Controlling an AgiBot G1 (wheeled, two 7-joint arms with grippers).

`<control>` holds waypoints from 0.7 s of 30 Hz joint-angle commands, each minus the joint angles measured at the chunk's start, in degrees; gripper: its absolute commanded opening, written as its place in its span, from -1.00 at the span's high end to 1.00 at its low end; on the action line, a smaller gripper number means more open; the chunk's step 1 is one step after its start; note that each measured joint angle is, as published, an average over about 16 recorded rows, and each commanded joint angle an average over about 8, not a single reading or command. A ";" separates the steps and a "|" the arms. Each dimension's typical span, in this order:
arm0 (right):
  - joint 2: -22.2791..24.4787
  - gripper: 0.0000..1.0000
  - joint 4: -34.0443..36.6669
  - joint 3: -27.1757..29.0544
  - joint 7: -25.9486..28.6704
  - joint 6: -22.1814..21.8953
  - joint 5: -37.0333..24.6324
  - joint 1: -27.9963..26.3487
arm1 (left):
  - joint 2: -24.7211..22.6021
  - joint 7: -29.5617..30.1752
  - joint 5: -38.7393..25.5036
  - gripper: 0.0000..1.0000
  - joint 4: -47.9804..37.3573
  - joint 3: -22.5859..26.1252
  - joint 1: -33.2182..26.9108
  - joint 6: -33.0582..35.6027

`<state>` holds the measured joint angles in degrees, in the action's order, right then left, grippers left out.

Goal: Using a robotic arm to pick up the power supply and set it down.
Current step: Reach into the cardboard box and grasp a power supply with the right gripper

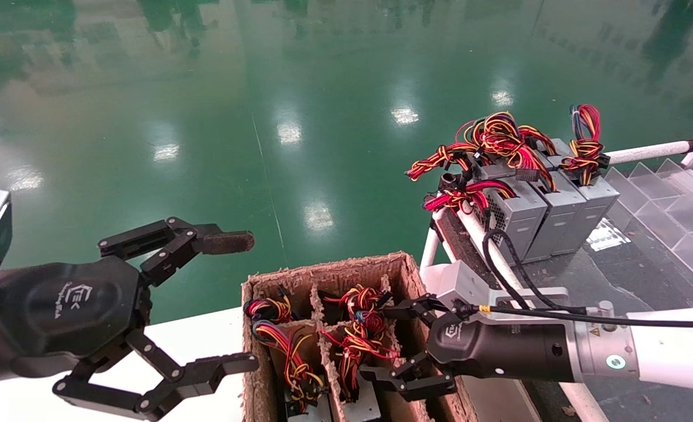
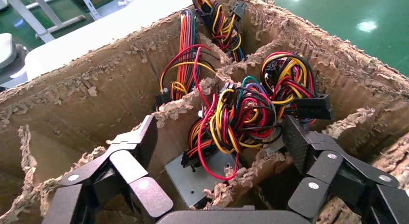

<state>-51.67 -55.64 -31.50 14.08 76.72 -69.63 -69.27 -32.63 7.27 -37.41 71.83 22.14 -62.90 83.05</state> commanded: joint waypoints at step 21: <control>-0.72 1.00 0.21 1.22 -2.06 -2.63 1.45 2.58 | 0.00 0.00 0.00 -1.00 0.00 0.00 0.00 0.00</control>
<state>-52.38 -55.32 -30.27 12.03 74.09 -68.18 -66.71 -32.63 7.27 -37.41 71.83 22.15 -62.90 83.05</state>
